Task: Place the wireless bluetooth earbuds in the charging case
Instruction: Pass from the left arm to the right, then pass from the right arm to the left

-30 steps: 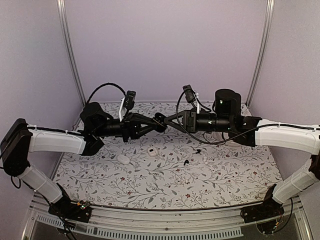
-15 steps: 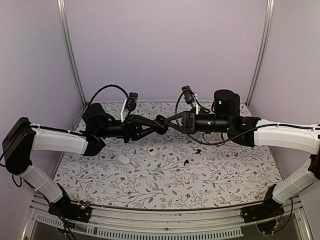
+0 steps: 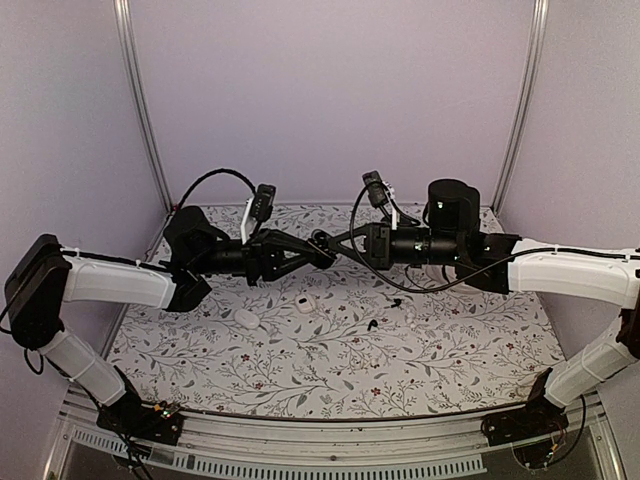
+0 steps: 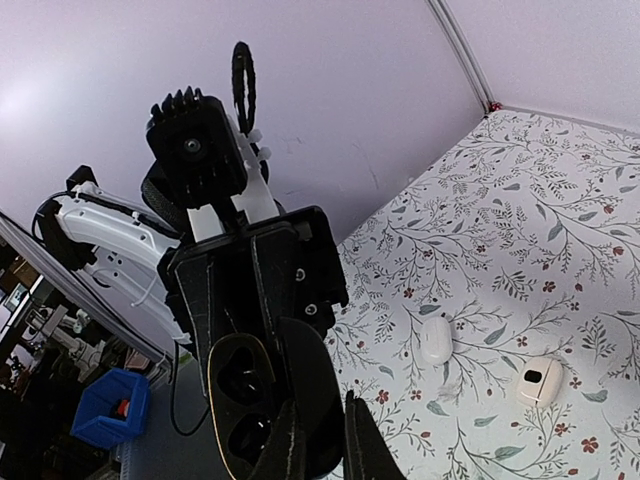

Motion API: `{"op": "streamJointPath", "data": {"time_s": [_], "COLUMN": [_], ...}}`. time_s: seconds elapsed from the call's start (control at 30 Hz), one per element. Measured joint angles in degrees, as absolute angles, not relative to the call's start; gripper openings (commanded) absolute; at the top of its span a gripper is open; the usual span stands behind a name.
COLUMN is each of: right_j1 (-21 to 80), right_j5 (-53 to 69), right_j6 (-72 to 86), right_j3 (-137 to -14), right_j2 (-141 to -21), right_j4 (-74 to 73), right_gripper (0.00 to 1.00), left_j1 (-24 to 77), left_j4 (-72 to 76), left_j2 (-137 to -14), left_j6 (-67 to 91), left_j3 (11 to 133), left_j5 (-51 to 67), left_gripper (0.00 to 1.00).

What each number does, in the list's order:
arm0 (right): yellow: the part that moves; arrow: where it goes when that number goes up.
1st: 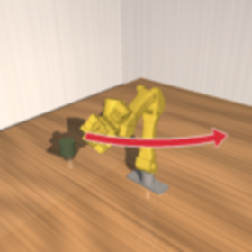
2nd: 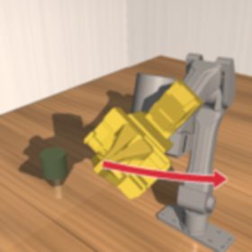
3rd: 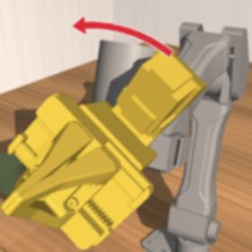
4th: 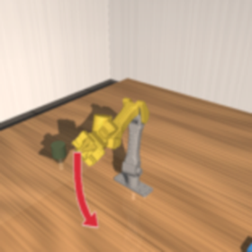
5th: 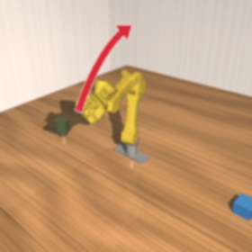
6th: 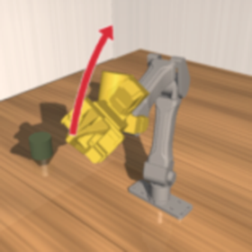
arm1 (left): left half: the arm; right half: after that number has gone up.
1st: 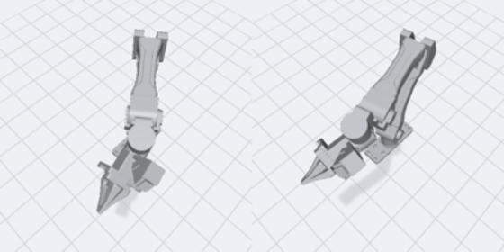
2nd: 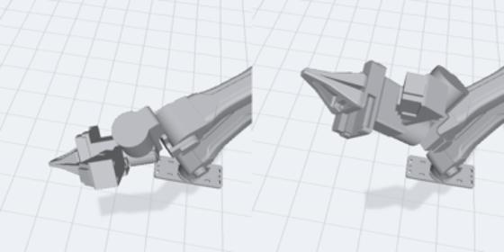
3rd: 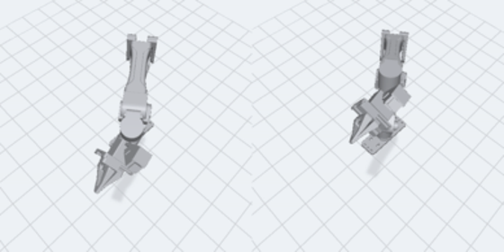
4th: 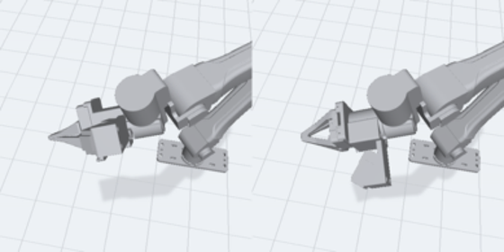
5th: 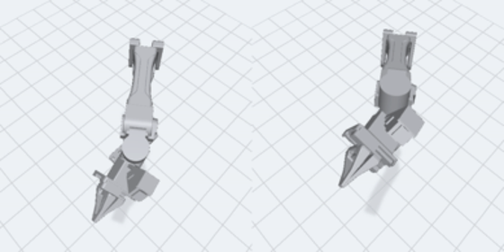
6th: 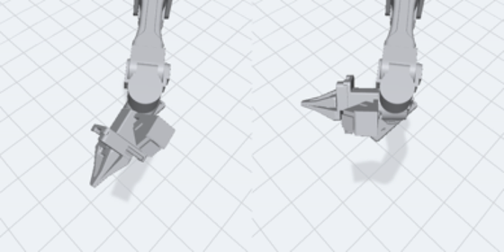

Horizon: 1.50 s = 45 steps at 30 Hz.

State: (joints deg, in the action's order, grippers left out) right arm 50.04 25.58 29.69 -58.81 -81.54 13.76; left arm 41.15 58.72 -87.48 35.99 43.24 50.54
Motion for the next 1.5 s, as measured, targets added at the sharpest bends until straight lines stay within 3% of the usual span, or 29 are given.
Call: {"op": "streamJointPath", "data": {"time_s": [0.57,0.87,1.27,1.5], "right_j1": [51.05,51.16,56.07,56.62], "right_j5": [21.37,20.62,7.09,5.21], "right_j6": [12.49,11.09,5.39,2.98], "right_j3": [-62.22,-62.41,-62.81,-63.13], "right_j2": [-79.22,-78.98,-75.37,-75.33], "right_j4": [1.23,0.01,-2.50,-2.85], "right_gripper": [0.04,0.04,0.04,0.04], "left_j1": [41.12,41.12,41.12,41.12], "left_j4": [37.82,30.92,29.08,27.38], "left_j2": [-85.69,-84.23,-84.55,-85.38], "left_j6": [21.89,16.99,20.69,22.50], "left_j3": [49.25,49.95,52.62,55.44], "left_j5": [58.70,59.29,58.33,58.96], "left_gripper": [0.37,0.39,0.43,0.43]}}
